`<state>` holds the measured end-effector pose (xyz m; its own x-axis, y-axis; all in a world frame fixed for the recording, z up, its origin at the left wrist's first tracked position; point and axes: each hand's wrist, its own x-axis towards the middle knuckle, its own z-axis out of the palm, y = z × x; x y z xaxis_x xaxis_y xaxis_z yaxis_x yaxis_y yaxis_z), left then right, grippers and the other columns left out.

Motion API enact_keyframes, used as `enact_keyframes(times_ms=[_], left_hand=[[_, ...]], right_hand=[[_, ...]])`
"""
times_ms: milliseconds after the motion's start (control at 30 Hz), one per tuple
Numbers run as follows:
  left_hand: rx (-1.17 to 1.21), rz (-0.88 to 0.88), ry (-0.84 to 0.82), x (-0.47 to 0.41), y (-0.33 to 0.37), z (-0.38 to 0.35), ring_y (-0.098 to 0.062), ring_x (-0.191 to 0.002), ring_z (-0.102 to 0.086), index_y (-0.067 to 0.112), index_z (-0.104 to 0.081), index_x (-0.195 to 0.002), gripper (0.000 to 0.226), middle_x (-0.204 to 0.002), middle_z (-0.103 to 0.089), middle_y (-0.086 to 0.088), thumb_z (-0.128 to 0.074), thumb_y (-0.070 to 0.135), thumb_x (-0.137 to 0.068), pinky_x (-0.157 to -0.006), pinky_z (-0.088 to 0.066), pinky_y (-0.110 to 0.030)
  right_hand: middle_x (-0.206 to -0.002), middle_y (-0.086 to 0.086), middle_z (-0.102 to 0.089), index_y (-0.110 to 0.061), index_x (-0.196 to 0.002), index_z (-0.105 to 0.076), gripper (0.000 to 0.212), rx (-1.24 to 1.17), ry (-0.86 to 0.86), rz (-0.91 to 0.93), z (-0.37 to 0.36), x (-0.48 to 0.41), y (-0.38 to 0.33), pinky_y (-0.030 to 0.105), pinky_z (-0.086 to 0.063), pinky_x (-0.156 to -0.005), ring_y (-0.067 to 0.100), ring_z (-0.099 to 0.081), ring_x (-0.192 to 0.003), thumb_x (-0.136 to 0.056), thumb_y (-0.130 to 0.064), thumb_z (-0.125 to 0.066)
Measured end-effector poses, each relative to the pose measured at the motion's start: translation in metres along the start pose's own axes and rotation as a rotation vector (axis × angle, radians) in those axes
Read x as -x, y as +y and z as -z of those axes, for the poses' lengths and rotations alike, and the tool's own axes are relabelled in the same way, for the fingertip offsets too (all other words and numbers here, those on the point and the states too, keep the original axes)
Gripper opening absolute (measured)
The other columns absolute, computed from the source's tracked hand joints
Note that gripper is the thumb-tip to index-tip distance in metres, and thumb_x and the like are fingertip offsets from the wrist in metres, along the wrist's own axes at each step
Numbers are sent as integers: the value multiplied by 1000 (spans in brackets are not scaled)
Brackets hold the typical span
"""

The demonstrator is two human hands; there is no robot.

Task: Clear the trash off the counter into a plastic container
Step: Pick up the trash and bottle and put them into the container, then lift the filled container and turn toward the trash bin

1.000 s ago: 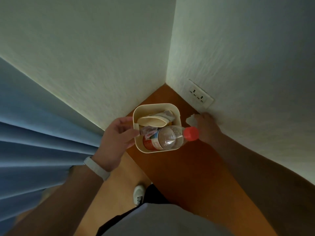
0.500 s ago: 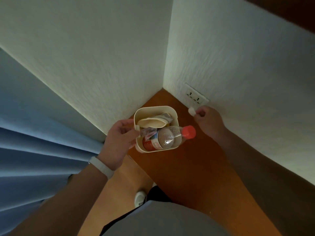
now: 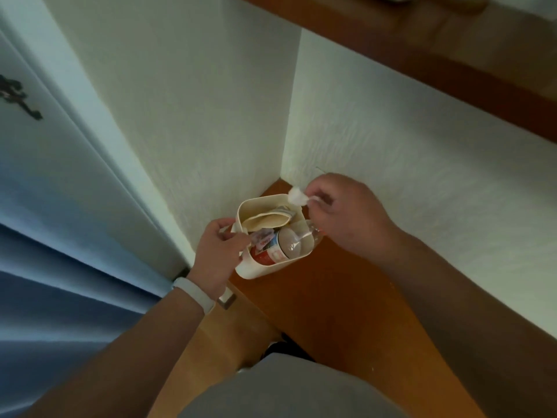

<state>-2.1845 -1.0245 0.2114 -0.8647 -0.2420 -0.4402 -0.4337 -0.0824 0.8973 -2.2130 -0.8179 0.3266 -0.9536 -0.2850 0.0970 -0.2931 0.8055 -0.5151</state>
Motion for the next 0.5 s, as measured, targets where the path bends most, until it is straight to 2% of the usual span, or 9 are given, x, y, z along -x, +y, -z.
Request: enact_keyframes(times_ms=[67,167,233,367,433,500], left_hand=[[-1,4,-20,5,-1,3,-28,-106,-69,32,-55,-115,33,-112,-68,-5,-71,17,-91,-91,-60,-47],[12,17,-46,14,-2,7,-25,-104,-68,34,-55,-106,29,-112,-68,-3,-73,18,-90,-91,-60,-46],[21,11,-52,20,-4,10,-25,-101,-68,31,-56,-108,30,-111,-68,-5,-73,16,-89,-90,-60,-46],[-14,-1,-62,29,-10,17,-28,-104,-66,26,-53,-124,39,-114,-67,-7,-70,18,-90,-89,-59,-46],[-7,-1,-71,32,-14,22,-26,-103,-66,25,-52,-125,42,-114,-67,-5,-73,19,-89,-89,-59,-46],[12,6,-77,33,-19,25,-25,-103,-66,26,-53,-123,41,-114,-67,-4,-74,19,-89,-90,-59,-46]], right_hand=[[-102,-5,-62,-21,-112,-65,21,147,-86,78,-19,9,-10,28,-43,-69,11,-56,-86,-94,-21,-54],[-110,-7,-61,-28,-120,-62,28,257,-186,123,-49,20,-17,34,-45,-77,13,-58,-93,-95,-25,-49],[-109,-7,-61,-28,-118,-61,27,307,-245,147,-65,26,-18,37,-46,-74,16,-60,-94,-95,-25,-46],[-106,-4,-61,-25,-115,-62,27,368,-281,220,-82,36,-19,36,-51,-69,17,-58,-89,-94,-28,-45],[-106,-5,-61,-27,-118,-62,29,351,-295,251,-84,42,-22,32,-46,-70,15,-58,-90,-93,-29,-47],[-108,-5,-62,-28,-123,-61,33,321,-310,272,-82,49,-28,34,-47,-75,14,-58,-94,-93,-28,-50]])
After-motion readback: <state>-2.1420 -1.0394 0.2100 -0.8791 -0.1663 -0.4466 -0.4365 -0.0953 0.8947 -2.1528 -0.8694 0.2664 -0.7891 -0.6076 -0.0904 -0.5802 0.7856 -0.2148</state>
